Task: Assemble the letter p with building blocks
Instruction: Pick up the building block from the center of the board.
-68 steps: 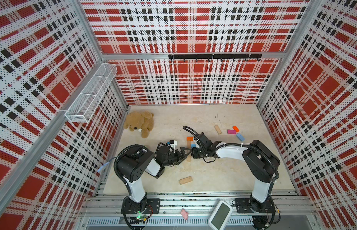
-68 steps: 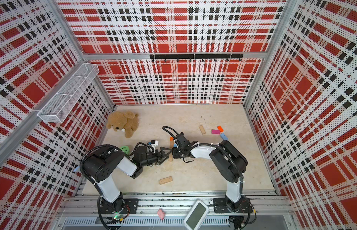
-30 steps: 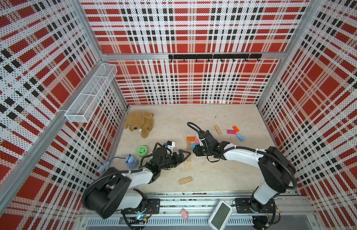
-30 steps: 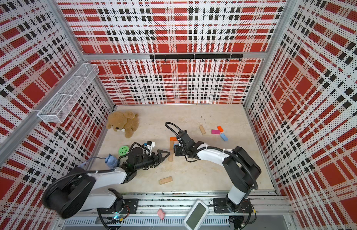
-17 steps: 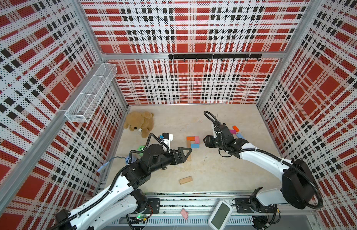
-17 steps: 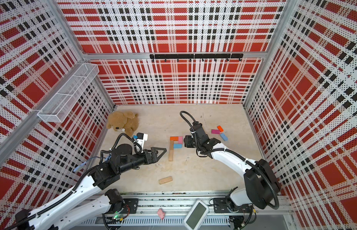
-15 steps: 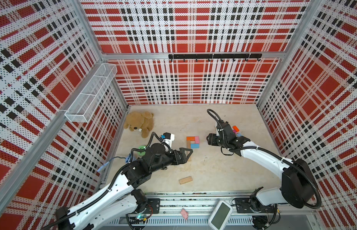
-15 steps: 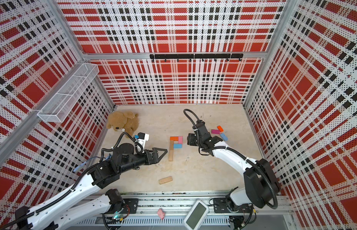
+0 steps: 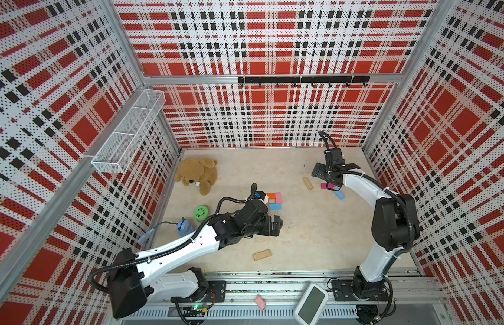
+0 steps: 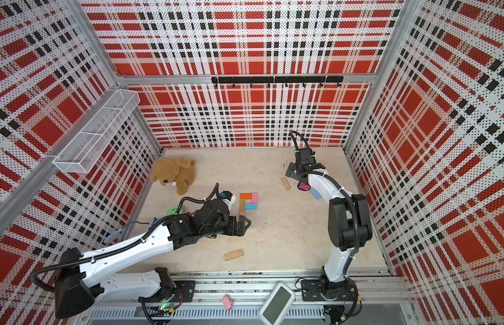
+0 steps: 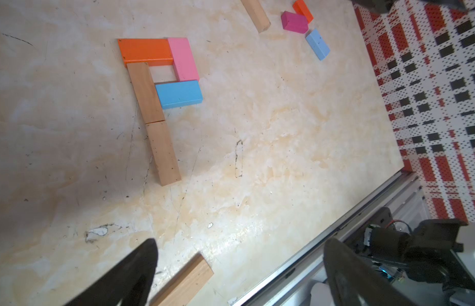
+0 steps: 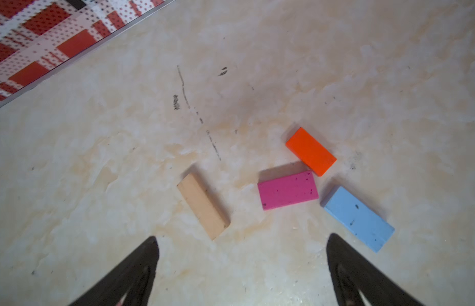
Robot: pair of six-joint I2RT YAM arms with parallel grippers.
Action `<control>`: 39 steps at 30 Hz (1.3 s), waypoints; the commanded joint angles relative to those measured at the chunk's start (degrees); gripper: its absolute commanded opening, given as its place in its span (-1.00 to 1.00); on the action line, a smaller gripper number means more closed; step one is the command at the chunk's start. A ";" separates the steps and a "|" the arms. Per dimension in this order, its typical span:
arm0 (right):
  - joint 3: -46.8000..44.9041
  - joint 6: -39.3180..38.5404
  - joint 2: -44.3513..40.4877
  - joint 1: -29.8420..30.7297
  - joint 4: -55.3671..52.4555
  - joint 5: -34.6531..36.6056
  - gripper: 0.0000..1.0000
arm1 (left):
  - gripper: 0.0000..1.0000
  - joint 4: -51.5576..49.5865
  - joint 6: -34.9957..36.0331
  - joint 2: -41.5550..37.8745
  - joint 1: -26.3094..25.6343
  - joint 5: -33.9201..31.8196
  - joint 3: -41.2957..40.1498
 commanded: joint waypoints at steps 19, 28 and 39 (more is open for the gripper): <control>11.55 7.30 15.61 -5.92 -3.68 1.56 1.00 | 0.99 12.19 3.20 -2.00 2.97 1.48 -7.81; 12.68 8.38 18.52 -6.83 -1.88 -1.25 0.91 | 0.99 20.17 2.60 -5.93 4.12 2.43 -12.96; 12.89 10.79 19.66 -7.41 -1.92 -0.23 0.83 | 0.99 20.94 2.37 -7.09 4.11 2.63 -13.77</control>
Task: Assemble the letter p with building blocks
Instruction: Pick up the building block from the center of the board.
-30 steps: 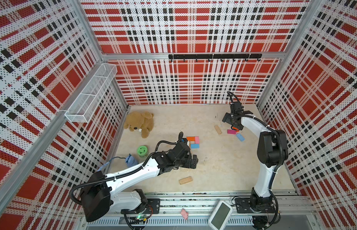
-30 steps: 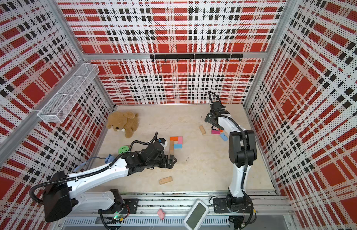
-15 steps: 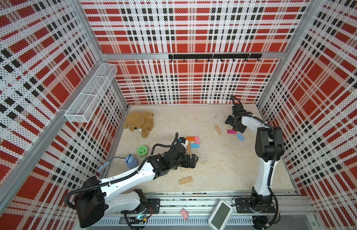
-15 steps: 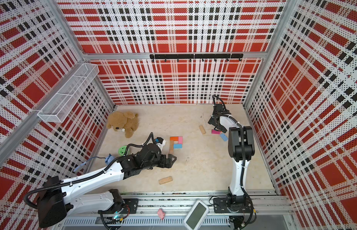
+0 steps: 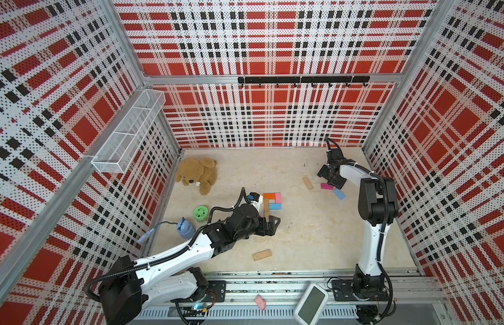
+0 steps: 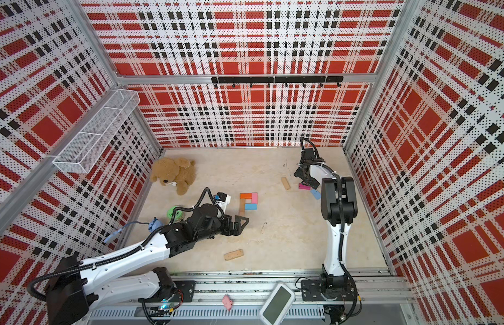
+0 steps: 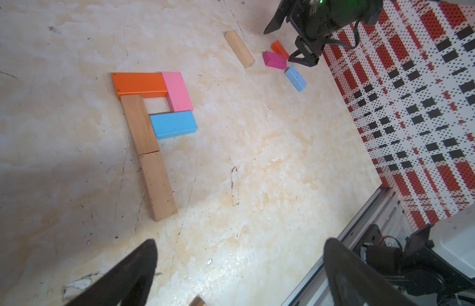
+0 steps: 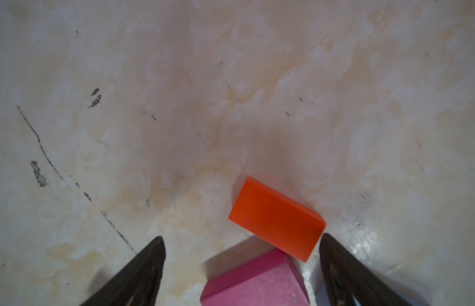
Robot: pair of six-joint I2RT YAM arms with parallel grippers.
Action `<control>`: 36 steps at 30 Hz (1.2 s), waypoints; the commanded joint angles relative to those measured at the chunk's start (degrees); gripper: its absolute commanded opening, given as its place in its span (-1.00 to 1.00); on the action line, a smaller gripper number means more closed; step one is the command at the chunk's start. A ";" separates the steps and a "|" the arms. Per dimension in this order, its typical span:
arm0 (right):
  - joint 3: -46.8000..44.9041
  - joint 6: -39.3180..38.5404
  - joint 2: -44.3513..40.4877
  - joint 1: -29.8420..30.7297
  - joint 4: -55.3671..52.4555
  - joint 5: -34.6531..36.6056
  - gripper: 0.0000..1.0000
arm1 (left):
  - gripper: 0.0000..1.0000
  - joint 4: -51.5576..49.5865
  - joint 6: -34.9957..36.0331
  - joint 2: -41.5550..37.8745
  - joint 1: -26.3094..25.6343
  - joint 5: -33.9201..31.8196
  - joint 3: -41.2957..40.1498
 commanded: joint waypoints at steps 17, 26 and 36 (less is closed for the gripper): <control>4.29 1.05 5.06 -1.04 0.18 0.83 0.42 | 0.99 3.18 -0.98 -2.20 0.34 0.84 -1.94; 1.41 -1.33 2.82 -1.04 1.94 2.01 0.10 | 0.99 3.26 -1.48 -2.78 0.31 1.28 -2.07; -0.58 -4.83 -3.02 -0.84 4.58 -0.16 -0.08 | 0.99 3.44 -1.76 -2.05 0.28 2.15 -1.73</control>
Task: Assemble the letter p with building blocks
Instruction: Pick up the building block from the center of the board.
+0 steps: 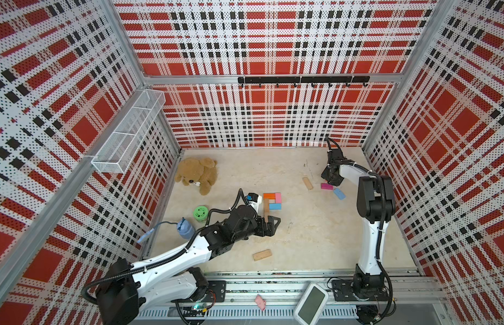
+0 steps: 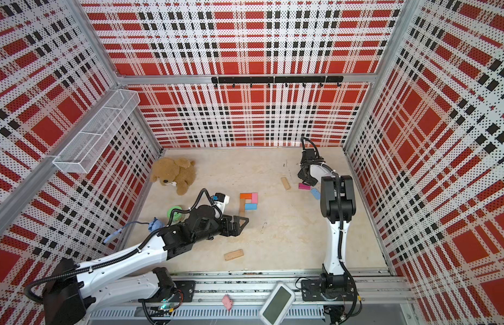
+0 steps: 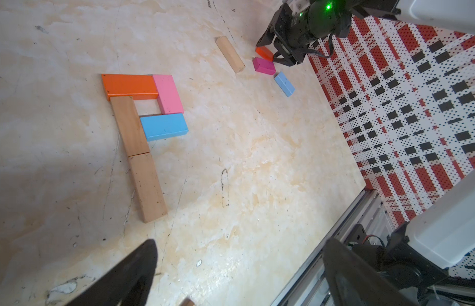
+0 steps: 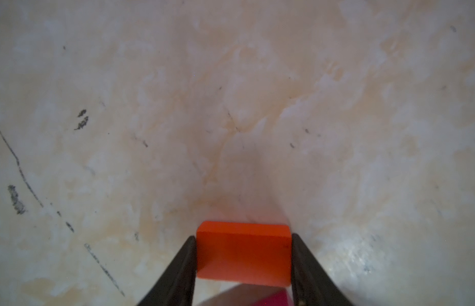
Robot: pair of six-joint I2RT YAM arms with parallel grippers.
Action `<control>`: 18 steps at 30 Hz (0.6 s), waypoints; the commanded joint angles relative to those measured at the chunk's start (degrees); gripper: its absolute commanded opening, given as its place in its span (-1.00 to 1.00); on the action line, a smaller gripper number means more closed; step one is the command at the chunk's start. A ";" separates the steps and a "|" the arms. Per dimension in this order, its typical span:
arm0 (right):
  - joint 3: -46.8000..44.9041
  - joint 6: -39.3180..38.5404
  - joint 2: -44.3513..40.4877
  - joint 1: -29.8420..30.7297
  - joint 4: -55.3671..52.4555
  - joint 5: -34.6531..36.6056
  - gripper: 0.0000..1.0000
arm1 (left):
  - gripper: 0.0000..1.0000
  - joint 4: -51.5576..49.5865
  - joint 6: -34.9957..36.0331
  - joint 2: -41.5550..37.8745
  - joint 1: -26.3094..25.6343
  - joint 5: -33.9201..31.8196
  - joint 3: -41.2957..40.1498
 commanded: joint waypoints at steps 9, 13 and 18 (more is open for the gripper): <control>-13.06 -3.08 -19.39 4.58 7.04 -0.60 -0.10 | 0.99 4.55 0.48 0.46 -0.54 -0.17 -1.82; -17.73 -3.89 -24.51 8.46 8.11 -2.15 -0.09 | 0.99 7.63 1.11 0.45 -1.17 -1.33 -3.79; -20.78 -6.57 -26.65 14.61 6.24 1.08 -0.09 | 0.99 10.89 4.05 1.64 -4.76 -4.04 -4.55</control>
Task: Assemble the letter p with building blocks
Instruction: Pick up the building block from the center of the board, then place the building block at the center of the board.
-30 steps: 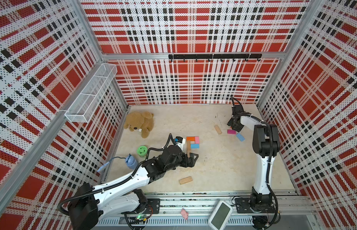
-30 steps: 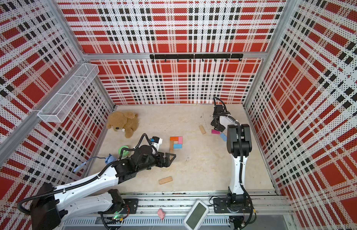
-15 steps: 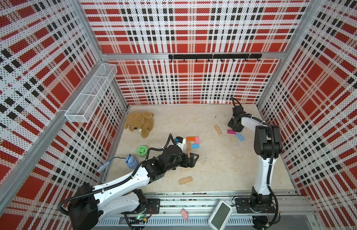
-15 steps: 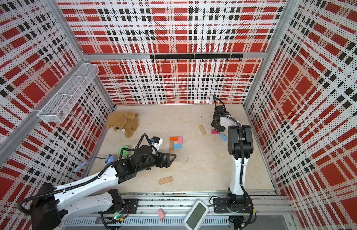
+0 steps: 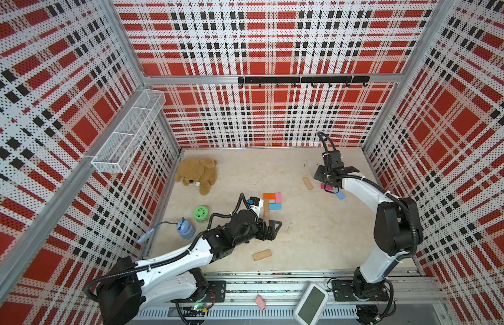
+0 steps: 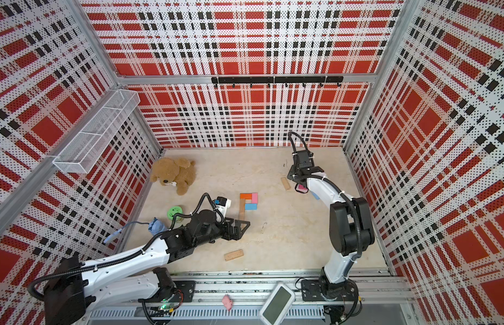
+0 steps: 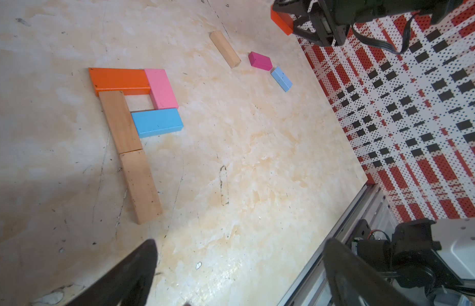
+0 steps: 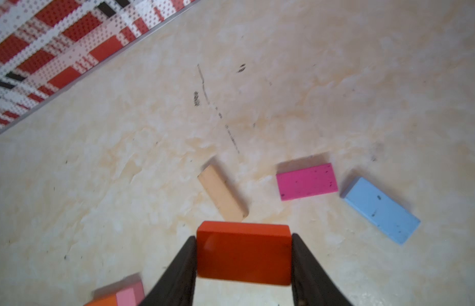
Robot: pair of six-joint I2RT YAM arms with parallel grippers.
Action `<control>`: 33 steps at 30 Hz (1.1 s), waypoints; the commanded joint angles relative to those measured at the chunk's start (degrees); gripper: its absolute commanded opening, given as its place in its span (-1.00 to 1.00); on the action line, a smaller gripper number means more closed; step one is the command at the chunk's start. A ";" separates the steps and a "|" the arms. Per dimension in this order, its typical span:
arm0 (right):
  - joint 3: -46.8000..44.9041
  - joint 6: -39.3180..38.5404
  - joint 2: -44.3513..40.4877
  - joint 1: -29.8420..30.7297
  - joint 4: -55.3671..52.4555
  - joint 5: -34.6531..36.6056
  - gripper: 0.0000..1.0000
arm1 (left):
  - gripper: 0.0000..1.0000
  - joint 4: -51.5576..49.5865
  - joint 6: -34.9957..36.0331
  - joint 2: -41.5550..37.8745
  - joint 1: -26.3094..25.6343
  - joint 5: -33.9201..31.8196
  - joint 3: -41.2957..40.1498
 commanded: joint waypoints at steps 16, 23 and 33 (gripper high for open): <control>-6.24 -4.54 5.55 6.38 3.11 -0.03 -0.08 | 0.99 6.80 9.69 6.19 -6.10 -2.34 0.96; -5.54 -5.87 9.03 6.64 4.18 -0.02 -0.04 | 0.99 6.71 9.75 5.85 -6.10 -2.56 0.73; -4.51 -6.04 11.71 7.95 4.22 -0.06 0.00 | 0.99 6.49 9.95 6.30 -6.09 -2.78 0.99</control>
